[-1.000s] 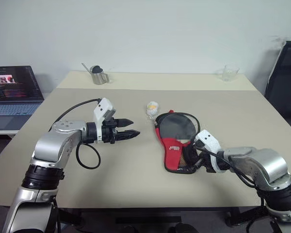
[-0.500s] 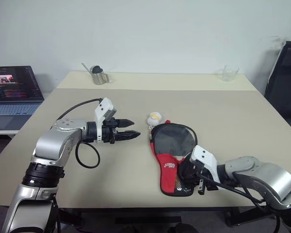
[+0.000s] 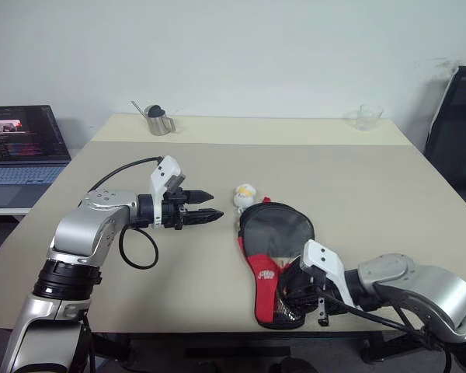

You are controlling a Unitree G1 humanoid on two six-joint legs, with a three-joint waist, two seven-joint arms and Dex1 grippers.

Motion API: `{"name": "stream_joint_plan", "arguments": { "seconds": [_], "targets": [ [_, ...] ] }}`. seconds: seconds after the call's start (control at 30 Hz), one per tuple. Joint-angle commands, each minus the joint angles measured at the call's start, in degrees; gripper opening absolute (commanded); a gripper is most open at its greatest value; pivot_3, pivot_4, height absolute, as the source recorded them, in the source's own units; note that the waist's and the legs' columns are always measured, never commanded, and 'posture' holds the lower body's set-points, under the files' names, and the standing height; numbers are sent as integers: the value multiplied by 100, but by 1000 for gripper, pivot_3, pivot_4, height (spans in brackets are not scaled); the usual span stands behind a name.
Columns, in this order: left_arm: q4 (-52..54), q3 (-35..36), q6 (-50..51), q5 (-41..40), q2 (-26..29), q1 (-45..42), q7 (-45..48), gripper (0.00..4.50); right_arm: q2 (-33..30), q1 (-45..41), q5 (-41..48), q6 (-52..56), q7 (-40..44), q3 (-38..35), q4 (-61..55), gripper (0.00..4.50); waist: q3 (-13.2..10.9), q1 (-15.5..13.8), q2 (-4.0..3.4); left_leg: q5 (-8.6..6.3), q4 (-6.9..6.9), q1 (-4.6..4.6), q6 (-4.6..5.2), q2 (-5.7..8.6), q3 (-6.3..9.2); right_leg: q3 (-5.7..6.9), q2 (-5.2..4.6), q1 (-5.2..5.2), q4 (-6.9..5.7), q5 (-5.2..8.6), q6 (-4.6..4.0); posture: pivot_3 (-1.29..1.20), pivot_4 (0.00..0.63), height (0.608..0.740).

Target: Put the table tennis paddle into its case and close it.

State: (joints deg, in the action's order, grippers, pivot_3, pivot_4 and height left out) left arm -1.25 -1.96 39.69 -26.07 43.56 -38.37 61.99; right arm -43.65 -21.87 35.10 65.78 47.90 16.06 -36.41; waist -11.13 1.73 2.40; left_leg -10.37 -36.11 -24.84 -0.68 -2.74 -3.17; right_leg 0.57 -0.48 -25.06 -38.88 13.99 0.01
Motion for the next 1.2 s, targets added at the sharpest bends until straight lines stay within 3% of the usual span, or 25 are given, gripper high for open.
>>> {"name": "stream_joint_plan", "arguments": {
  "seconds": [0.03, 0.33, 0.67, 1.17, 1.2],
  "targets": [
    [179, 93, -15, -12, 81, -54, 22, 3175, 46, -21, 243, -46, 98, 6, -282, 8, 0, 0, 0, 0, 0, 0, 0, 0, 0, 0, 0, 0, 0, 0, 0, 0, 150, 740],
    [176, 100, -11, -8, 106, -71, 38, 3175, 109, -64, 253, -124, 73, 60, -267, 8, 0, 0, 0, 0, -1, 0, 0, 1, 0, 0, 0, 0, -1, 0, 0, 0, 150, 740],
    [127, 74, -61, 29, 44, -107, 17, 3175, -450, -289, -259, -700, 389, 10, 401, 8, 0, -1, 1, 0, -5, 2, 0, 3, 0, 1, 1, 2, -4, 0, 0, 0, 150, 740],
    [114, 64, -136, 99, 2, -69, -2, 3175, -746, -279, -927, -1324, 694, 131, 1169, 8, 1, -1, 1, 0, -8, 3, 0, 3, -4, -1, 4, 2, -7, -1, 0, 0, 150, 740],
    [125, 69, -134, 100, 6, -58, -5, 3175, -765, -256, -937, -1352, 736, 107, 1177, 220, 1, -1, 1, 0, -8, 3, 0, 3, -4, -2, 4, 2, -7, -1, 0, 0, 150, 740]
  ]
}}
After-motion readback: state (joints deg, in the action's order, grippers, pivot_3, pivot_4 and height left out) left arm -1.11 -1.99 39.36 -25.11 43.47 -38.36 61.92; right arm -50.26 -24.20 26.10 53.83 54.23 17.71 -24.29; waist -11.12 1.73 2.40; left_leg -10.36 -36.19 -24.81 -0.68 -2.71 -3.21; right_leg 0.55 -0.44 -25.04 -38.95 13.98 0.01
